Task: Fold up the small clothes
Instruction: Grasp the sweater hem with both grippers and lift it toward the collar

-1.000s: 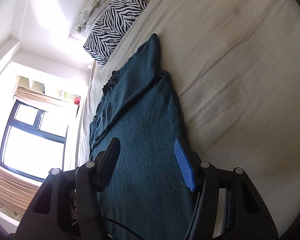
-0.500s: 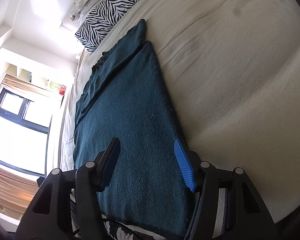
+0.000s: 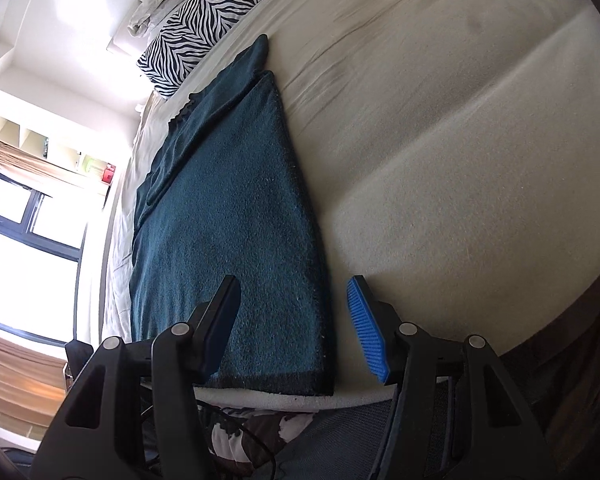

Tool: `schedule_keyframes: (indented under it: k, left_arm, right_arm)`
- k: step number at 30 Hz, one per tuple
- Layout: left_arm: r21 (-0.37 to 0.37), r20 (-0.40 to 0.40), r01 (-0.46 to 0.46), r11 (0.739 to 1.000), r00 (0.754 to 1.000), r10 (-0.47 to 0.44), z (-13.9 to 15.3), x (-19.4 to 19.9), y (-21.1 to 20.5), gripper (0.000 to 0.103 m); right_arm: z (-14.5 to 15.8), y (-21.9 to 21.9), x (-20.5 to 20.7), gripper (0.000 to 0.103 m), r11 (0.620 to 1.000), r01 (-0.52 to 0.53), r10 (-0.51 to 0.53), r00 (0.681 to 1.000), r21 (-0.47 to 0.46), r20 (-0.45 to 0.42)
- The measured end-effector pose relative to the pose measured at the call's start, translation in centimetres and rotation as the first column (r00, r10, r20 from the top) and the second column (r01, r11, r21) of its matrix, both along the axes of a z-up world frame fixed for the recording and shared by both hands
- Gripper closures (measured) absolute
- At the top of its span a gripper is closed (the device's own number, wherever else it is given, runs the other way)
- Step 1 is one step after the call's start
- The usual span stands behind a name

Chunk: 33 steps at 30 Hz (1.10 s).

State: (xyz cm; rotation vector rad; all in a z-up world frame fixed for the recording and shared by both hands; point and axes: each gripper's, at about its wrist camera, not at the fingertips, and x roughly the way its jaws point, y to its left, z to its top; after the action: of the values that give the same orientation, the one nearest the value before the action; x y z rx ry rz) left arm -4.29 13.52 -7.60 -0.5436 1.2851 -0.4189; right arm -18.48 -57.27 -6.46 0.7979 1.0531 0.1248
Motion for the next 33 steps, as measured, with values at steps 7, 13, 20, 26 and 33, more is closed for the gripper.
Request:
schedule_keyframes:
  k: [7, 13, 20, 26, 33]
  left_arm:
    - [-0.032, -0.034, 0.01, 0.999, 0.999, -0.011, -0.6, -0.4, -0.2, 0.039]
    - [-0.065, -0.056, 0.001, 0.998, 0.998, -0.005, -1.0, -0.5, 0.3, 0.046]
    - [-0.176, -0.118, -0.069, 0.982, 0.992, 0.048, -2.3, -0.9, 2.6, 0.059]
    - [-0.228, -0.143, -0.093, 0.969, 0.988, 0.061, -2.5, -1.1, 3.2, 0.059]
    - [-0.215, -0.144, -0.077, 0.974, 0.988, 0.047, -2.3, -1.6, 2.8, 0.064]
  right_arm:
    - [-0.2, -0.1, -1.4, 0.048, 0.999, -0.02, 0.021, 0.999, 0.027, -0.031]
    - [-0.7, 0.7, -1.6, 0.05, 0.996, -0.041, 0.045, 0.997, 0.08, -0.056]
    - [-1.4, 0.4, -1.9, 0.067, 0.993, -0.024, 0.032, 0.997, 0.116, -0.064]
    - [-1.4, 0.7, -1.6, 0.073, 0.994, -0.036, 0.043, 0.997, 0.102, -0.07]
    - [-1.7, 0.9, -1.4, 0.08, 0.994, -0.04, 0.047, 0.996, 0.097, -0.076]
